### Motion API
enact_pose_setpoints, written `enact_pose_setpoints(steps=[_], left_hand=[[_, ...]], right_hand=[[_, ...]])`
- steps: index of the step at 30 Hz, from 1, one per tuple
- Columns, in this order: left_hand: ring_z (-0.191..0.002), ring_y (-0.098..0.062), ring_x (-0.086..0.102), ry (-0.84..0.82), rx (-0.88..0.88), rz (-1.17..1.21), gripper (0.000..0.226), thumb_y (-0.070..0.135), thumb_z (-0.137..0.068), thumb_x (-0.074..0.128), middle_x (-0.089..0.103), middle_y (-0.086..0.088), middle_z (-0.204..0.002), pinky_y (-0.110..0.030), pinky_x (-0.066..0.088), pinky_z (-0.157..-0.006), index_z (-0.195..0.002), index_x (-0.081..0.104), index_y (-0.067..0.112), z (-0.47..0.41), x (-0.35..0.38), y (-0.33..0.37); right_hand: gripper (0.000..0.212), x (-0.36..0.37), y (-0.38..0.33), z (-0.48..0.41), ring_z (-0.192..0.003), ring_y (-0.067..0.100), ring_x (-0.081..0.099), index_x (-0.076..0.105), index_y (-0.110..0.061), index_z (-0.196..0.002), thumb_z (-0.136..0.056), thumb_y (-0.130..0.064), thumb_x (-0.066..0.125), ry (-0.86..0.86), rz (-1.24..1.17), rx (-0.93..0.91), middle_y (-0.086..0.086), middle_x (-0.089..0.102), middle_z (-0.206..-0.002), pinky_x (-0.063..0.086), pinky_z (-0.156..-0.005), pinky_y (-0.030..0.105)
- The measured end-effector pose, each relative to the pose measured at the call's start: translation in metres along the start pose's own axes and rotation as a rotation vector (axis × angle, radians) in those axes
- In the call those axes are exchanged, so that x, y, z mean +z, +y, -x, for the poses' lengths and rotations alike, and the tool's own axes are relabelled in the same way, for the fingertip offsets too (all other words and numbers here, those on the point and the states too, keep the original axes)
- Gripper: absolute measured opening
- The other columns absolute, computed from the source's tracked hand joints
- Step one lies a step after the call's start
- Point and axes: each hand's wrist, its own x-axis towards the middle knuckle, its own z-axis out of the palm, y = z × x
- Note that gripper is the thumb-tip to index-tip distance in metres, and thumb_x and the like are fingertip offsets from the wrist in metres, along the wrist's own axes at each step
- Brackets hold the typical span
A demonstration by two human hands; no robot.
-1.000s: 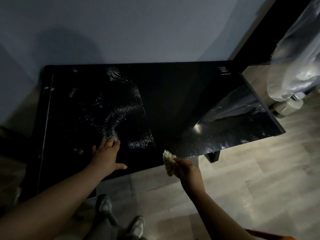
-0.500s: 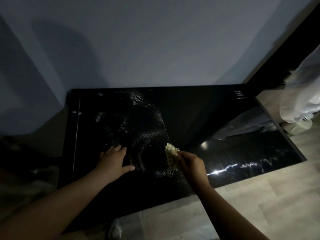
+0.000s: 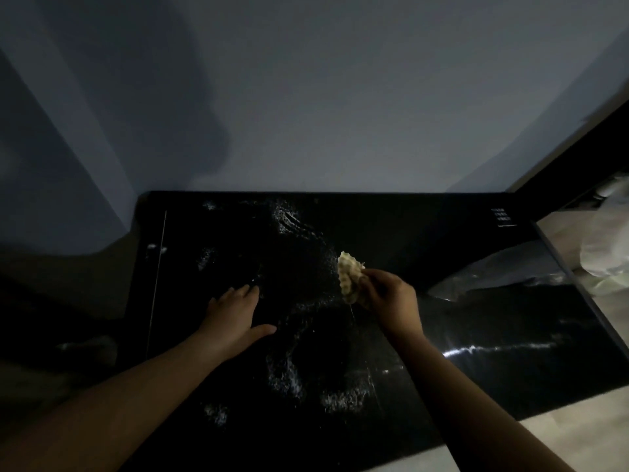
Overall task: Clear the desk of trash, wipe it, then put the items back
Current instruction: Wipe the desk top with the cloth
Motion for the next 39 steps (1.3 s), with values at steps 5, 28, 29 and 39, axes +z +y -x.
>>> enact_pose_setpoints(steps=[5, 28, 29, 39], left_hand=[[-0.147, -0.027, 0.012, 0.028, -0.061, 0.023, 0.085, 0.063, -0.089, 0.046, 0.011, -0.004, -0.160, -0.045, 0.020, -0.117, -0.153, 0.012, 0.018, -0.038, -0.019, 0.004], [-0.143, -0.039, -0.020, 0.005, -0.168, 0.004, 0.124, 0.075, -0.069, 0.062, -0.027, -0.008, -0.156, -0.055, 0.001, -0.117, -0.152, -0.011, 0.019, -0.178, -0.023, 0.003], [-0.143, -0.039, -0.020, 0.000, -0.173, 0.001, 0.124, 0.074, -0.069, 0.062, -0.028, -0.008, -0.156, -0.056, 0.001, -0.117, -0.152, -0.011, 0.019, -0.179, -0.023, 0.004], [-0.143, -0.039, -0.021, -0.021, -0.190, -0.015, 0.126, 0.075, -0.067, 0.062, -0.029, -0.008, -0.156, -0.056, 0.000, -0.117, -0.152, -0.012, 0.019, -0.185, -0.021, 0.003]], right_hand=[[0.023, 0.012, 0.005, -0.073, -0.084, 0.006, 0.064, 0.070, -0.018, -0.112, -0.092, -0.026, 0.062, -0.036, 0.001, -0.055, -0.002, 0.070, -0.098, 0.052, -0.073, 0.020], [0.021, 0.117, 0.024, -0.293, -0.091, 0.021, 0.062, 0.070, -0.014, -0.108, -0.092, -0.023, 0.060, -0.200, 0.103, -0.240, 0.005, 0.069, -0.102, 0.053, -0.081, 0.042], [0.022, 0.122, 0.025, -0.296, -0.094, 0.022, 0.062, 0.070, -0.014, -0.109, -0.092, -0.023, 0.059, -0.199, 0.109, -0.241, 0.005, 0.069, -0.104, 0.052, -0.083, 0.041], [0.032, 0.160, 0.034, -0.297, -0.112, 0.023, 0.057, 0.066, -0.022, -0.120, -0.095, -0.037, 0.054, -0.279, 0.111, -0.166, 0.004, 0.064, -0.122, 0.047, -0.095, 0.041]])
